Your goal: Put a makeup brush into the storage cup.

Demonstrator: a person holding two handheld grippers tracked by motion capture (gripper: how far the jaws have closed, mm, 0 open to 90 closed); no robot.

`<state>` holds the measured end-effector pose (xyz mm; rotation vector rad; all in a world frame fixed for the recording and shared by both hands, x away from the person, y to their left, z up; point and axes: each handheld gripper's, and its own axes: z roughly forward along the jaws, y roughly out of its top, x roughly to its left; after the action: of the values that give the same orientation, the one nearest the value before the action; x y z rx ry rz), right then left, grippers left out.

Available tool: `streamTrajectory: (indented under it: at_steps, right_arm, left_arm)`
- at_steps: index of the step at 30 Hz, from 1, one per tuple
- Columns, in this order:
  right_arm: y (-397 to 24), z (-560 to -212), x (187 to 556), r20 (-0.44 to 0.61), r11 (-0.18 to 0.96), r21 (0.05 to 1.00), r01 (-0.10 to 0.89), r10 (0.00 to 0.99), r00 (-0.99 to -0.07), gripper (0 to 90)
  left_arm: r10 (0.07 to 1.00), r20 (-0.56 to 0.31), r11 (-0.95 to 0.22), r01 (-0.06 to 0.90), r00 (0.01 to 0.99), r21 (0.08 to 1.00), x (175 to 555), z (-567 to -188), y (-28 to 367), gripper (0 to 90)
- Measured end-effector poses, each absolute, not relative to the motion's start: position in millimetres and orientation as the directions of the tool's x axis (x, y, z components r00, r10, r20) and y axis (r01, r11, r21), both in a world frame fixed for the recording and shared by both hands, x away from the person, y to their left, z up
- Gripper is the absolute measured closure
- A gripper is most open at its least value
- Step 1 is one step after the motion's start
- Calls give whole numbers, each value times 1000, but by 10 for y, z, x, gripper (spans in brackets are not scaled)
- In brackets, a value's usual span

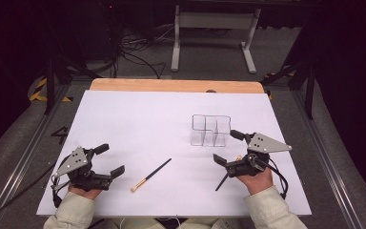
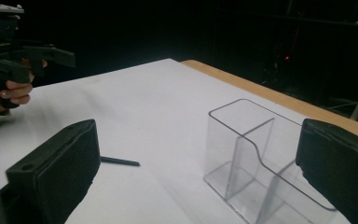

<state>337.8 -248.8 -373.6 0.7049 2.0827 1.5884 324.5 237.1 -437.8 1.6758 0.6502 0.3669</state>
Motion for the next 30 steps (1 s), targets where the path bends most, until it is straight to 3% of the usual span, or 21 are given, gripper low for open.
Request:
streamTrajectory:
  at_steps: [20,30]
  right_arm:
    - [-1921,-3524,3491,-56,275,957,92,486,-872,0]
    - [-1619,-3437,3612,-79,418,901,115,419,-905,16]
  left_arm:
    - [593,-113,-113,221,797,969,3237,-4386,2373,19]
    - [604,-123,-106,233,787,967,3186,-4394,2425,19]
